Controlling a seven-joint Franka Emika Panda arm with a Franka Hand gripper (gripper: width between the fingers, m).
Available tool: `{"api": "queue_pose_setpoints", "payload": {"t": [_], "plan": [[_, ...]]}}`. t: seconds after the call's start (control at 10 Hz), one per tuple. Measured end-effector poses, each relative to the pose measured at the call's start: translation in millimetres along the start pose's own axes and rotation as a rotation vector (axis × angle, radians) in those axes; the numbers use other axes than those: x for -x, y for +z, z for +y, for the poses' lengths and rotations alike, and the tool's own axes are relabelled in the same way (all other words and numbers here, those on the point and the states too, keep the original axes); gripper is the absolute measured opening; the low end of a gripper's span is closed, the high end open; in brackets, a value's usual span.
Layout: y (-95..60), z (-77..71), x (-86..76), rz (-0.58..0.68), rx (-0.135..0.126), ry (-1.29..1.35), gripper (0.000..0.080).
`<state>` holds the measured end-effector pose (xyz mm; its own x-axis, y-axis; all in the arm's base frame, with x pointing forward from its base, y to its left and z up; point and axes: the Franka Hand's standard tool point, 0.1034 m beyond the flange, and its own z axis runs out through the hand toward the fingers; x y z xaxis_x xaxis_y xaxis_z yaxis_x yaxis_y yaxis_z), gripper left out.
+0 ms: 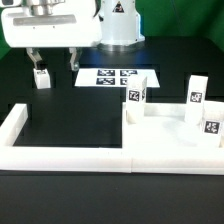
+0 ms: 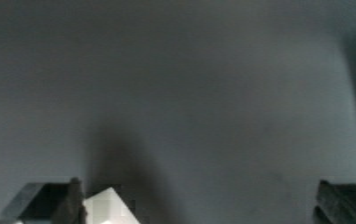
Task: Assemble square table
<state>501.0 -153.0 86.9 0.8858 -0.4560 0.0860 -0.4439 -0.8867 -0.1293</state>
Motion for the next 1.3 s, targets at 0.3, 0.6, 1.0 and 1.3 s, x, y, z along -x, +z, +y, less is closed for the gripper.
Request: {"api": "queue_pose_setpoints", "payload": {"t": [0.3, 0.6, 1.0, 1.3], "plan": [[9.9, 1.0, 7.3, -0.081, 0.020, -0.370, 0.0649], [16.2, -2.2, 17.4, -0.116, 0.051, -0.557, 0.0649], [16.7, 5.6, 18.1, -0.136, 0.060, -0.814, 0.0649], [22.5, 18.5, 34.4, -0.207, 0.132, -0.863, 0.0649]]}}
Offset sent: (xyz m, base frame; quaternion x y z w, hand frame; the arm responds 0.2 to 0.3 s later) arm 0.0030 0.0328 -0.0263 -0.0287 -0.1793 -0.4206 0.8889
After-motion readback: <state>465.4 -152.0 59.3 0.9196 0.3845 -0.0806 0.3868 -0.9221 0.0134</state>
